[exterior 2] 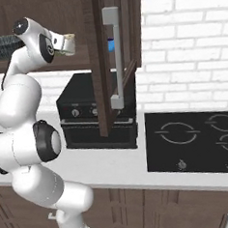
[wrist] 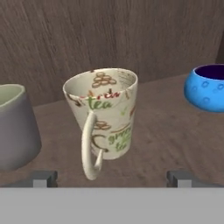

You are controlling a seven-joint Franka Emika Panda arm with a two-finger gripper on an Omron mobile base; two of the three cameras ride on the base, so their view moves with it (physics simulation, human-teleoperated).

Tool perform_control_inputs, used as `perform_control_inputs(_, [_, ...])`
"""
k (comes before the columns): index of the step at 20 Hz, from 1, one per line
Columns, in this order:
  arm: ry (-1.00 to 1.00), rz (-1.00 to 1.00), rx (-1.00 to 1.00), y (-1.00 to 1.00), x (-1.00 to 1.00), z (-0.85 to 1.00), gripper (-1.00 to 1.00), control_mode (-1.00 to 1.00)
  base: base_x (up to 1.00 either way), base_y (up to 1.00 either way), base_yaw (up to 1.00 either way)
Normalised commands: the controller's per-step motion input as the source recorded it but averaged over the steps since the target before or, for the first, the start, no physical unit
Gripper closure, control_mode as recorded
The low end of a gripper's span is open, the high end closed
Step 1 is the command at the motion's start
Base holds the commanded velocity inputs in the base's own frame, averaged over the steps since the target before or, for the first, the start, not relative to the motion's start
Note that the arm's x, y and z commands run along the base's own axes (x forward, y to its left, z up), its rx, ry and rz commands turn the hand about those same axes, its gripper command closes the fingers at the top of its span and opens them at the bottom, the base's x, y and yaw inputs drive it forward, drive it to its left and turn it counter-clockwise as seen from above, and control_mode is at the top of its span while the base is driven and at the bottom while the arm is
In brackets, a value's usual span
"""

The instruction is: Gather all objects into one cabinet and sort the glasses and bowls to opposite sides.

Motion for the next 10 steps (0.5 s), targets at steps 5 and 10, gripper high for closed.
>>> perform_control_inputs(5, [0.00, 0.00, 0.00, 0.17, 0.32, 0.01, -1.00, -1.00, 0.00, 0.00, 0.00])
perform_control_inputs(10, [0.00, 0.00, -0.01, 0.08, 0.27, 0.00, -1.00, -1.00, 0.00, 0.00, 0.00])
